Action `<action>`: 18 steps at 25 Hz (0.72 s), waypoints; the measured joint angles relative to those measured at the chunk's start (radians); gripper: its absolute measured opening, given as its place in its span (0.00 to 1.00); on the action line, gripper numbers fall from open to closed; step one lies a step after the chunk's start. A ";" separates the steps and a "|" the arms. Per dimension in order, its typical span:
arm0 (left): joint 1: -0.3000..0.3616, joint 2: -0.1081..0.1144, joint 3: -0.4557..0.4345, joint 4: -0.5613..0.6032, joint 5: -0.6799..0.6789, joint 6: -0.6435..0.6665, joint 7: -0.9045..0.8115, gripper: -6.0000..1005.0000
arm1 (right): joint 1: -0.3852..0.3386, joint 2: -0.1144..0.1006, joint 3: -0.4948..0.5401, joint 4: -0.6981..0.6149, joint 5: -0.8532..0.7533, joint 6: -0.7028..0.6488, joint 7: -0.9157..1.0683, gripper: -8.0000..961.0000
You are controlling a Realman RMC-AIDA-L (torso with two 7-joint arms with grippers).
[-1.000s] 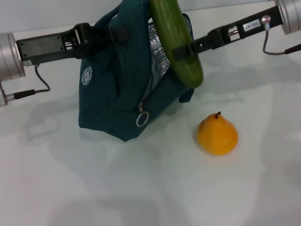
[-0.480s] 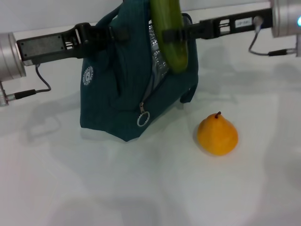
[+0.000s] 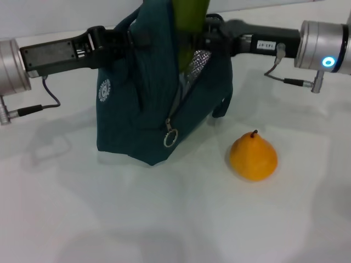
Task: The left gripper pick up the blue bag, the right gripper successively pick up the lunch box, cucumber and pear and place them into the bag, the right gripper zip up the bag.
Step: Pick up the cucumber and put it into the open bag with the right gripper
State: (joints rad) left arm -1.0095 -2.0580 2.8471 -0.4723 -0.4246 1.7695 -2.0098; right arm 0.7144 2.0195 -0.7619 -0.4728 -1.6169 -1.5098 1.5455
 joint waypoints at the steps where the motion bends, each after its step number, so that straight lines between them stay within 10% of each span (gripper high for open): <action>1: 0.001 0.000 0.000 0.000 0.000 0.000 0.000 0.10 | -0.002 0.001 0.000 0.001 0.013 0.003 -0.014 0.59; 18: 0.007 -0.003 0.000 0.012 -0.010 -0.002 -0.001 0.09 | 0.030 0.006 -0.188 0.104 0.053 0.099 -0.060 0.59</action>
State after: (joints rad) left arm -1.0025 -2.0611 2.8471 -0.4607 -0.4346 1.7671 -2.0111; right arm 0.7441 2.0254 -0.9503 -0.3687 -1.5641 -1.4110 1.4850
